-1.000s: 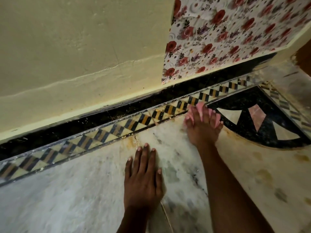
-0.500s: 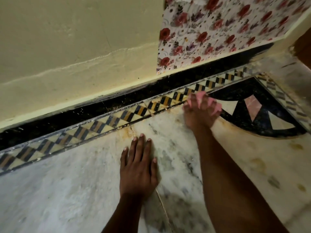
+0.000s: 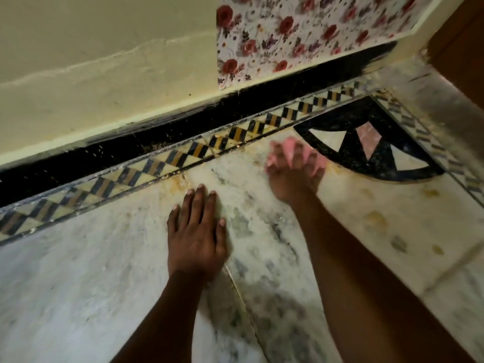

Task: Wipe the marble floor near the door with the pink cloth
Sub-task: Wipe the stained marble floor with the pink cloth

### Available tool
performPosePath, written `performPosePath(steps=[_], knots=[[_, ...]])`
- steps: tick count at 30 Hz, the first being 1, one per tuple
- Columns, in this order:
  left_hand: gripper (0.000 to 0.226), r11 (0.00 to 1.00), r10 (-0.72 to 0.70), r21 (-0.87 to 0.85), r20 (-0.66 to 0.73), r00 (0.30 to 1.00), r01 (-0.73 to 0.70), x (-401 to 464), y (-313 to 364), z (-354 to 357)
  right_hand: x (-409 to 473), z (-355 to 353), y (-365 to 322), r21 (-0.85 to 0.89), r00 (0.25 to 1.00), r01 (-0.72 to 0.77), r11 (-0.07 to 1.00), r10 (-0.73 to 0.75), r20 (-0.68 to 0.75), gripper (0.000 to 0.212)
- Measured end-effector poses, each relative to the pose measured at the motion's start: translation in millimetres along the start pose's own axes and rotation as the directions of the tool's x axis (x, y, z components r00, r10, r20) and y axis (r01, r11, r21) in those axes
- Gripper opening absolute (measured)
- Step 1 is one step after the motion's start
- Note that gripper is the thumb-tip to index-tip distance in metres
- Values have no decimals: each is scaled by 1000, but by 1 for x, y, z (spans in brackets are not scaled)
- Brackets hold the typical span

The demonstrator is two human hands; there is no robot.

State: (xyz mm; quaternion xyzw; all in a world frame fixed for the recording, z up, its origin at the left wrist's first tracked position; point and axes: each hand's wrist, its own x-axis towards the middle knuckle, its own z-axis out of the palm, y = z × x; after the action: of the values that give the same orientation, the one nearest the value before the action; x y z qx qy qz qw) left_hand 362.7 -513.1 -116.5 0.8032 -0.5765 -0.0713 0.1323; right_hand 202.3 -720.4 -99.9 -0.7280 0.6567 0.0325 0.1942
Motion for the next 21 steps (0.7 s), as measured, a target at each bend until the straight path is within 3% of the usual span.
performPosePath(steps=[2,4,5,7,9,11,12,14,17,19,21], knots=[[67,1000,-8,11,4,1000,8,0,0,-2,-57,20,2,-87,977,214,973,-212,33,62],[67,1000,-11,6,1,1000,11,0,0,-4,-128,34,35,-119,953,303,946,-304,10,60],[67,1000,-2,3,-1,1000,2,0,2,-5,-150,34,59,-133,962,265,955,-271,-23,60],[67,1000,-1,0,-4,1000,1,1,1,-5,-144,21,95,-98,995,41,994,-49,-86,63],[67,1000,-1,6,-15,1000,2,0,-1,-1,-100,5,105,41,967,-199,979,203,-157,64],[68,1000,1,-2,-19,1000,-1,0,-1,0,-62,-5,88,120,939,-310,943,324,-115,61],[68,1000,-1,-9,-16,1000,1,0,-2,-1,-59,-1,74,89,953,-286,954,293,-82,61],[69,1000,7,-17,-14,1000,-8,0,2,-3,-86,14,56,5,996,-78,997,78,-37,61],[70,1000,-17,-18,13,1000,17,1,5,-10,-183,38,77,-99,984,179,979,-180,5,61],[70,1000,-8,-6,28,1000,8,0,4,-11,-209,34,112,-111,995,91,990,-96,-37,61],[70,1000,5,-7,12,1000,-5,1,1,-7,-180,22,132,-52,990,-102,993,96,-100,61]])
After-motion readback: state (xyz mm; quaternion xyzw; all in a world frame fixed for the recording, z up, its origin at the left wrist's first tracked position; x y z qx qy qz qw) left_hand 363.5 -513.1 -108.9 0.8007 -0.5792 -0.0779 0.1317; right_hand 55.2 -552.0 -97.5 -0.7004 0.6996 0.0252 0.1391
